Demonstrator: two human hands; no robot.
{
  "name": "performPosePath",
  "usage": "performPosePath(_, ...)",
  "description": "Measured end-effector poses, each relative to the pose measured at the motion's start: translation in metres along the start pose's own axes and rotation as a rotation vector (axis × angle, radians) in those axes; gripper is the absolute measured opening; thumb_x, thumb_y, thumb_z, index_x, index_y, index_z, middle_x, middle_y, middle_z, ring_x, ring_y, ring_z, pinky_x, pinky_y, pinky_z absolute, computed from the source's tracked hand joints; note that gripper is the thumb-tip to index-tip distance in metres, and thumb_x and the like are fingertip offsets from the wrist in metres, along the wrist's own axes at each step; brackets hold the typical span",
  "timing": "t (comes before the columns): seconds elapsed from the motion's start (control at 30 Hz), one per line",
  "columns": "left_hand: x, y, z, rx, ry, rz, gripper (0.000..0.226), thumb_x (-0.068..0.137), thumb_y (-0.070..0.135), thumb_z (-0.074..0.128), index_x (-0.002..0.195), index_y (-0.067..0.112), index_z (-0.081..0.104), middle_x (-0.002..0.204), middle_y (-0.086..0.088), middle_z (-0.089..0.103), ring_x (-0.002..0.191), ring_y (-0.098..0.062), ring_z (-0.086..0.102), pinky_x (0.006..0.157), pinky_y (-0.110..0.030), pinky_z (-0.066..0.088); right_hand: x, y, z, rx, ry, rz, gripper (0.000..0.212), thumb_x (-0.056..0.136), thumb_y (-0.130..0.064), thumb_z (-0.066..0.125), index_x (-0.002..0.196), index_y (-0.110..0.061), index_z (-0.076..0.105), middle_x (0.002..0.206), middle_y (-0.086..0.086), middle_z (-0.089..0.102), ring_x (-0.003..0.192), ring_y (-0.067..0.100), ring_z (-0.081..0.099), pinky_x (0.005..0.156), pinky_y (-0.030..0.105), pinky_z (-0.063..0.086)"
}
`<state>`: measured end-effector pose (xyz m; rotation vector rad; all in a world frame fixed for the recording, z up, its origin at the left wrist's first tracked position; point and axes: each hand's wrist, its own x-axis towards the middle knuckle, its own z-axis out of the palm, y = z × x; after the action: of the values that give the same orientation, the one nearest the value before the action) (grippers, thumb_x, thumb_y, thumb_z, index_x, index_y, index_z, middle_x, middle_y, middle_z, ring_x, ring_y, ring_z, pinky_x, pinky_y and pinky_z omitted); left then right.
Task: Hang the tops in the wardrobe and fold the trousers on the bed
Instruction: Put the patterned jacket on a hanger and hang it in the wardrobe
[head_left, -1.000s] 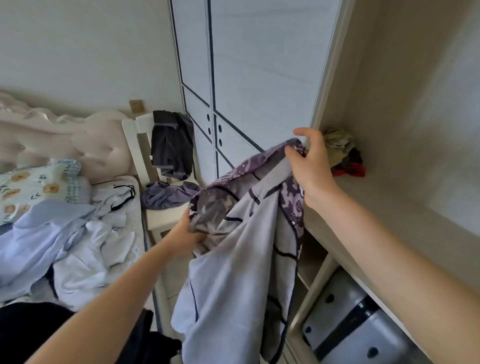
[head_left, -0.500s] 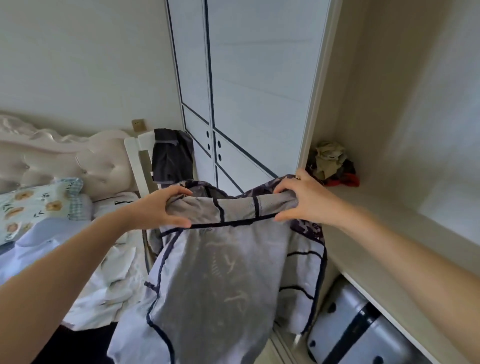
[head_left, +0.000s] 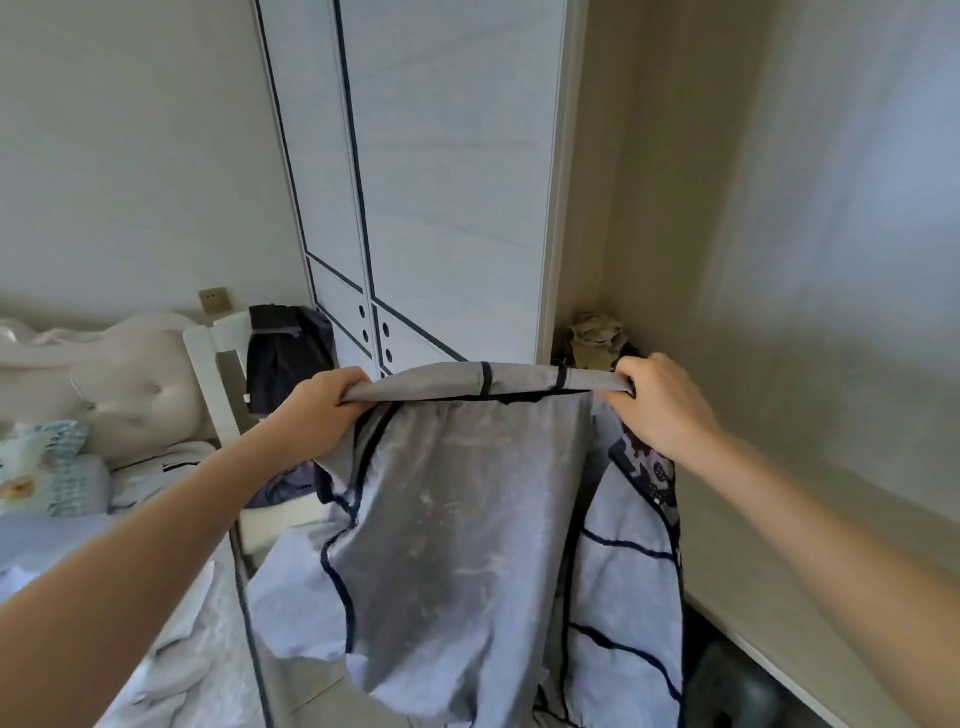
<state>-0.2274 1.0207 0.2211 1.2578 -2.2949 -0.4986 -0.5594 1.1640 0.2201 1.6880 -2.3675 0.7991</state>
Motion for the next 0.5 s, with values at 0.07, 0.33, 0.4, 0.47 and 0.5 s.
performPosePath(0.07, 0.005, 0.015, 0.000, -0.090, -0.038, 0.034, 0.018, 0.097, 0.013, 0.056, 0.084, 0.023, 0.064, 0.082, -0.005, 0.066, 0.080, -0.028, 0.060, 0.073, -0.037, 0.048, 0.000, 0.012, -0.004, -0.072, 0.004, 0.078, 0.027, 0.095, -0.033, 0.055, 0.072, -0.023, 0.046, 0.092, 0.004, 0.048, 0.070, 0.026, 0.053, 0.063, 0.040, 0.049)
performPosePath(0.33, 0.006, 0.072, -0.004, -0.604, -0.182, -0.266, 0.024, 0.093, 0.029, 0.064, 0.088, 0.009, 0.076, 0.090, -0.014, 0.076, 0.081, -0.027, 0.072, 0.082, -0.040, 0.058, -0.005, 0.040, -0.008, -0.168, -0.007, 0.180, 0.026, 0.096, -0.034, 0.056, 0.074, -0.019, 0.058, 0.099, 0.007, 0.042, 0.074, 0.030, 0.052, 0.063, 0.033, 0.041)
performPosePath(0.4, 0.005, 0.084, -0.003, -0.753, -0.183, -0.299, 0.023, 0.094, 0.025, 0.063, 0.089, 0.005, 0.074, 0.097, -0.020, 0.073, 0.078, -0.028, 0.070, 0.081, -0.040, 0.057, -0.006, 0.045, -0.008, -0.195, -0.012, 0.134, 0.027, 0.096, -0.032, 0.057, 0.079, -0.014, 0.067, 0.096, 0.009, 0.045, 0.084, 0.033, 0.055, 0.066, 0.033, 0.041)
performPosePath(0.47, 0.005, 0.096, -0.002, -0.916, -0.171, -0.291, 0.020, 0.095, 0.022, 0.061, 0.093, 0.007, 0.073, 0.103, -0.018, 0.072, 0.074, -0.023, 0.072, 0.071, -0.032, 0.060, -0.008, 0.047, -0.007, -0.197, -0.009, 0.113, 0.029, 0.096, -0.031, 0.056, 0.079, -0.011, 0.069, 0.094, 0.010, 0.049, 0.085, 0.032, 0.052, 0.066, 0.033, 0.038)
performPosePath(0.5, 0.006, 0.102, -0.002, -1.006, -0.183, -0.284, 0.019, 0.096, 0.022, 0.058, 0.097, 0.008, 0.073, 0.105, -0.017, 0.072, 0.074, -0.020, 0.073, 0.067, -0.028, 0.060, -0.009, 0.048, -0.007, -0.189, -0.007, 0.122, 0.029, 0.096, -0.031, 0.056, 0.079, -0.012, 0.069, 0.093, 0.009, 0.048, 0.083, 0.030, 0.050, 0.065, 0.033, 0.036)
